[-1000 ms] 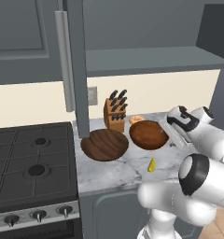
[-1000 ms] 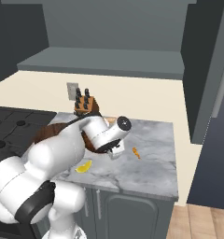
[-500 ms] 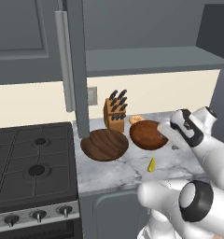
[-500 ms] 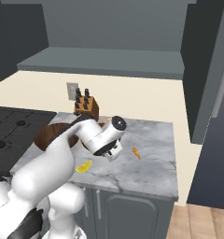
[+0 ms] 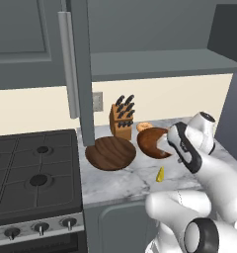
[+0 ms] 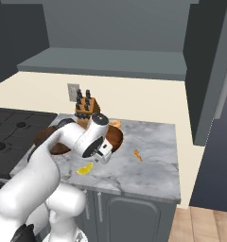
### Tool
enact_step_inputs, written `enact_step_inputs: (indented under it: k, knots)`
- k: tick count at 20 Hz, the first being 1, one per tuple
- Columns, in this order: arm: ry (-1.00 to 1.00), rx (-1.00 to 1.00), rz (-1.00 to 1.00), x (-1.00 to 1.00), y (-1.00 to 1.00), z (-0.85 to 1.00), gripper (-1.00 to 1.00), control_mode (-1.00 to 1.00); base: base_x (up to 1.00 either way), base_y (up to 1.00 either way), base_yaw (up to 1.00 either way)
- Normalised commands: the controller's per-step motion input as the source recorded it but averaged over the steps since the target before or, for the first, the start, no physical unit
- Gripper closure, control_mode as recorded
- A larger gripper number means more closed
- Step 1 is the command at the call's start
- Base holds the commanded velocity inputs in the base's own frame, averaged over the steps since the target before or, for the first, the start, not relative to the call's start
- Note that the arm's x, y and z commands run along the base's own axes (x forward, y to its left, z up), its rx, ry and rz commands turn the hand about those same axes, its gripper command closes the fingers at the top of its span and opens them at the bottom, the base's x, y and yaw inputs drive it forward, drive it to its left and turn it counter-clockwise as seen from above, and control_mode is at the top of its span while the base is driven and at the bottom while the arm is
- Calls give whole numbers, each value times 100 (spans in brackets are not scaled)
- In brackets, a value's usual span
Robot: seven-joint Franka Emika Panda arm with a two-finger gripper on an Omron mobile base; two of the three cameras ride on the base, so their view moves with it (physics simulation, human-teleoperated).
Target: Pick both bowls and place them on the counter. Then place the lemon wedge in one bowl and place the shrimp in the other bowl.
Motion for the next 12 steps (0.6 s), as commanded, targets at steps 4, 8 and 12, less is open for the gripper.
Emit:
enact_step_inputs:
  k: [4,8,12]
  knots:
    - [11,-12,6,3,42,-42,-100,-100,0,0,0]
    - [16,-2,7,19,14,-51,-100,-100,0,0,0]
    - [10,-3,7,18,10,-51,-100,-100,0,0,0]
